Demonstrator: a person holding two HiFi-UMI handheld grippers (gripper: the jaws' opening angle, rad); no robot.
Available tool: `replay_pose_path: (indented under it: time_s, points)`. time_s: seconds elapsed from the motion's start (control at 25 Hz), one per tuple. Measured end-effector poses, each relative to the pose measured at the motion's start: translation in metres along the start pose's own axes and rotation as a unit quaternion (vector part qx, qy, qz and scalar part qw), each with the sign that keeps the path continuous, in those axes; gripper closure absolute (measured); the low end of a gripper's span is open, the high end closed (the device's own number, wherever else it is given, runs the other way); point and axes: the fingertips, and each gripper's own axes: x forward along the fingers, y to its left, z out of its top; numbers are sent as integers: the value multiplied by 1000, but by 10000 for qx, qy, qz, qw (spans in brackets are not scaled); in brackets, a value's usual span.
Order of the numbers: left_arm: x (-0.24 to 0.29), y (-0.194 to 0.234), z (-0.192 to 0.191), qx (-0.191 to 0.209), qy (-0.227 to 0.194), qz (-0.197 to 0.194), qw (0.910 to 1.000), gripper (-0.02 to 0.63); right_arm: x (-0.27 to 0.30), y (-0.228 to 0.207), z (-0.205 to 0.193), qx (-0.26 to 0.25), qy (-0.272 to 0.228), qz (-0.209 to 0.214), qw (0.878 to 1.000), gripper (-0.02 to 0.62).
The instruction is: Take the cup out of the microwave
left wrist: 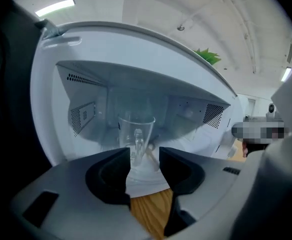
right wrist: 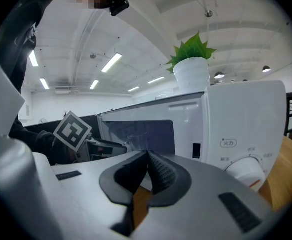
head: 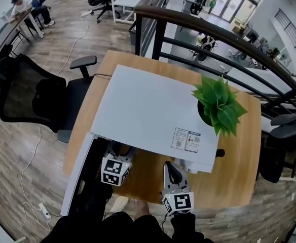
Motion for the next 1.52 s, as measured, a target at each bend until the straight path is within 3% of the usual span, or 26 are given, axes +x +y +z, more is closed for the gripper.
replay_pose_path:
  time_s: [0.32,0.52,0.76,0.88,1.12,1.52]
  points:
    - [17,-4,6,17,-23,-144,9999,423,-1,-11,-3,-189,-33,15,9998,580]
    - [23,-8,6,64,-24,-167,9998,449,-4,-15,-2,111,-104,-110,9998,580]
    - [33,-7,4,71,29,-176,9998,503,-6,-17,-8,55,-37,-79,9999,580]
    - [39,-9,3,83,60,-212,9997,512,-7,-17,-11,-75,7,-17,10000,580]
    - [51,-19,2,137,87,-371,9992,512,-9,-27,-13,258,31,-236,9994,580]
    - [69,-29,7,248,59,-481,9985,538,-9,-32,-20,225,56,-275,9994,580]
